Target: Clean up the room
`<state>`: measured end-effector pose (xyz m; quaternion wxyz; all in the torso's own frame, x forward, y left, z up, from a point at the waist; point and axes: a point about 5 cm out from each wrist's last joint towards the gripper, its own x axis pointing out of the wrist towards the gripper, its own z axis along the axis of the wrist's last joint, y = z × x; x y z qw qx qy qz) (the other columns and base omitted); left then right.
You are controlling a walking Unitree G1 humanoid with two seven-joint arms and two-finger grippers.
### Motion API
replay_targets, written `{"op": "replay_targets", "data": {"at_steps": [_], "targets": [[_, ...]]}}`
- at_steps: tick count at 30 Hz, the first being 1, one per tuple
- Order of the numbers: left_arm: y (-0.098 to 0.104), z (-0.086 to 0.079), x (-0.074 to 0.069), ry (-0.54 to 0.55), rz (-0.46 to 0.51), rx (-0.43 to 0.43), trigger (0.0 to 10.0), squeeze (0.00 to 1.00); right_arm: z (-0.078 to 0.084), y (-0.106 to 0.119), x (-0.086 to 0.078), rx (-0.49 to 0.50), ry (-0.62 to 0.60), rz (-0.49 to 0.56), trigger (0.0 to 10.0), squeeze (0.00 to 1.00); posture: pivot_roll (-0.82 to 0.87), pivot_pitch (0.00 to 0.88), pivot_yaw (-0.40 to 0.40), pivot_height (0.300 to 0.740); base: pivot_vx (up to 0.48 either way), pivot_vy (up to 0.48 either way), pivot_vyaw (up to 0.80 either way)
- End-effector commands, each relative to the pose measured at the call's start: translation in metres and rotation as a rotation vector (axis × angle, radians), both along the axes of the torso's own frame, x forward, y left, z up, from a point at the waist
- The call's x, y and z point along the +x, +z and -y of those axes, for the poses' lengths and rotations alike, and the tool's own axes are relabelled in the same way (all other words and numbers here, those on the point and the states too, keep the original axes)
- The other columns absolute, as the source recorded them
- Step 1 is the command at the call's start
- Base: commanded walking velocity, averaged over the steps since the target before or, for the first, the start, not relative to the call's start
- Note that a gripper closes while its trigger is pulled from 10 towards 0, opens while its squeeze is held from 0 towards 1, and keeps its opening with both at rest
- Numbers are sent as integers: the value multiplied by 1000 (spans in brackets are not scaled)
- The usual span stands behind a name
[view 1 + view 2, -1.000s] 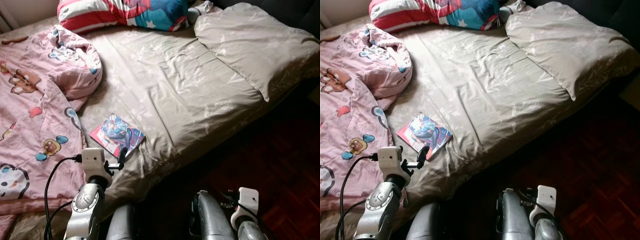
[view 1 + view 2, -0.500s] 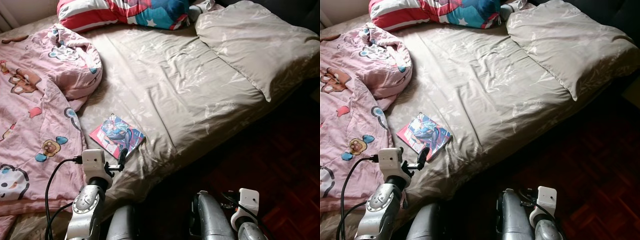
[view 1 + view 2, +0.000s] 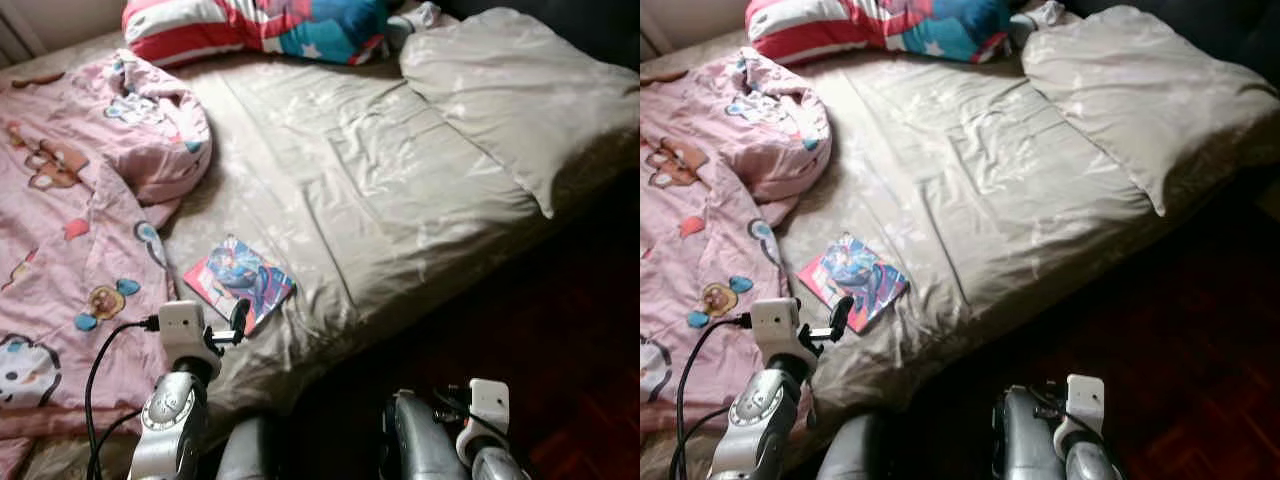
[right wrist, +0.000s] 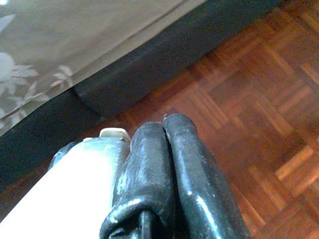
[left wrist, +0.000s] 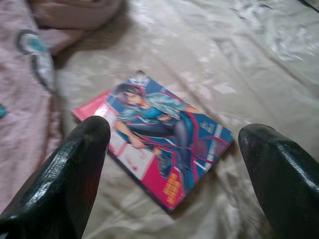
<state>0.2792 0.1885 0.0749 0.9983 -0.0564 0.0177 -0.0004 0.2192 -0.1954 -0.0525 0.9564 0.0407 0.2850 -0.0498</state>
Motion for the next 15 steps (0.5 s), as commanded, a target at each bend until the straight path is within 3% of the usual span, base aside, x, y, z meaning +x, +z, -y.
{"op": "replay_targets", "data": {"at_steps": [1, 6, 15], "targets": [[-10, -7, -7, 25, -41, -9, 10000, 0, -4, -6, -7, 0, 15, -31, 10000, 0, 57, 233, 42, 621, 352, 0, 0], [-8, -5, -6, 15, -28, 0, 10000, 0, -5, -7, -9, 10, 8, -39, 10000, 0, 59, 229, 43, 621, 325, 0, 0], [-7, -6, -6, 11, -16, -8, 10000, 0, -8, -9, -10, 23, 3, -49, 10000, 0, 64, 224, 44, 621, 0, 0, 0]]}}
